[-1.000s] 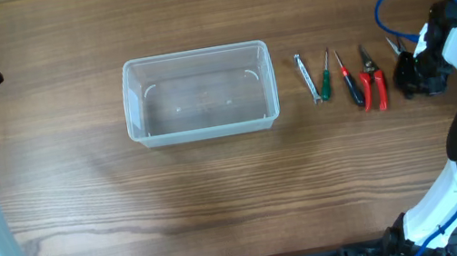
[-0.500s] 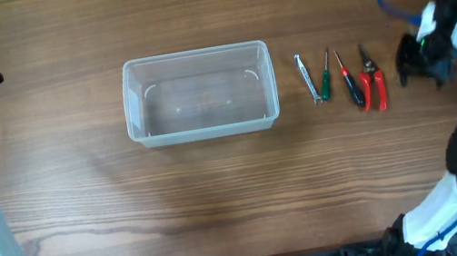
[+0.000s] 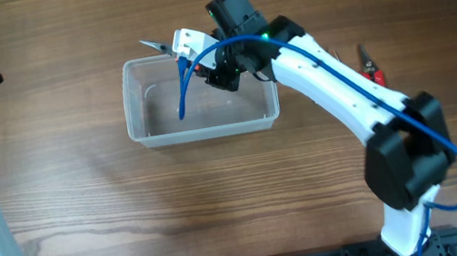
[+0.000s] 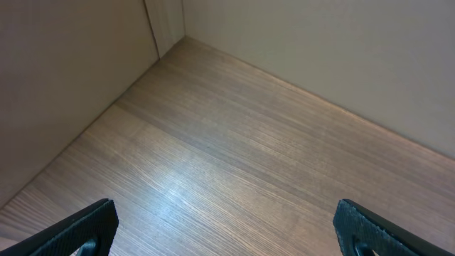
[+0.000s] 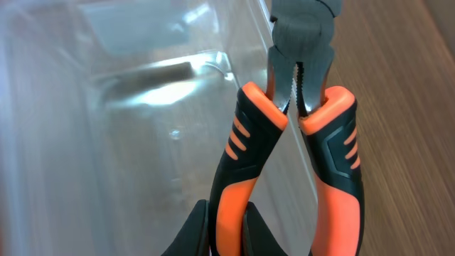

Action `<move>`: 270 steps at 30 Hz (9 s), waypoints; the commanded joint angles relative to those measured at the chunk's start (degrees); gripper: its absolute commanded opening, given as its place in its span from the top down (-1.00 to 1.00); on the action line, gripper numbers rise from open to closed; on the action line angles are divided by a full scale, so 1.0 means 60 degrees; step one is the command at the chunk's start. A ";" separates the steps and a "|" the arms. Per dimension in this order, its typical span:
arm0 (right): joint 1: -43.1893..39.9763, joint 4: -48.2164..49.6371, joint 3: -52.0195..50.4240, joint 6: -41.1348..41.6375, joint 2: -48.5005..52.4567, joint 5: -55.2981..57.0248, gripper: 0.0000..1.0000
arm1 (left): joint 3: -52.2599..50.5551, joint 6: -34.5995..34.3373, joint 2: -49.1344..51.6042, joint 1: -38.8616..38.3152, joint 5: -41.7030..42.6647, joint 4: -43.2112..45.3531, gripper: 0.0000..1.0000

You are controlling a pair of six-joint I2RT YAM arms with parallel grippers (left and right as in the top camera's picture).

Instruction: Pack container

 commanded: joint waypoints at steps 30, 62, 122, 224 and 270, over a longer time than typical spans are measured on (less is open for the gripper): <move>-0.6379 -0.4484 -0.1581 0.9613 -0.3177 0.3053 -0.96 | 0.0029 -0.0127 0.0036 0.0036 -0.0058 -0.0004 -0.99; -0.7074 -0.0237 -0.5111 0.7639 -0.0546 0.0601 0.02 | 0.0029 -0.0127 0.0036 0.0036 -0.0058 -0.0004 -1.00; -0.0816 -0.1435 -0.0186 -0.2608 0.0652 0.1727 0.91 | 0.0029 -0.0127 0.0036 0.0036 -0.0058 -0.0004 -1.00; -0.4885 -0.1690 -0.2750 0.9916 0.0514 0.2404 0.13 | 0.0029 -0.0127 0.0036 0.0033 -0.0058 -0.0004 -1.00; 0.1147 -0.0546 0.0933 -0.0732 0.0987 0.4087 -0.29 | 0.0029 -0.0127 0.0036 0.0036 -0.0058 -0.0004 -1.00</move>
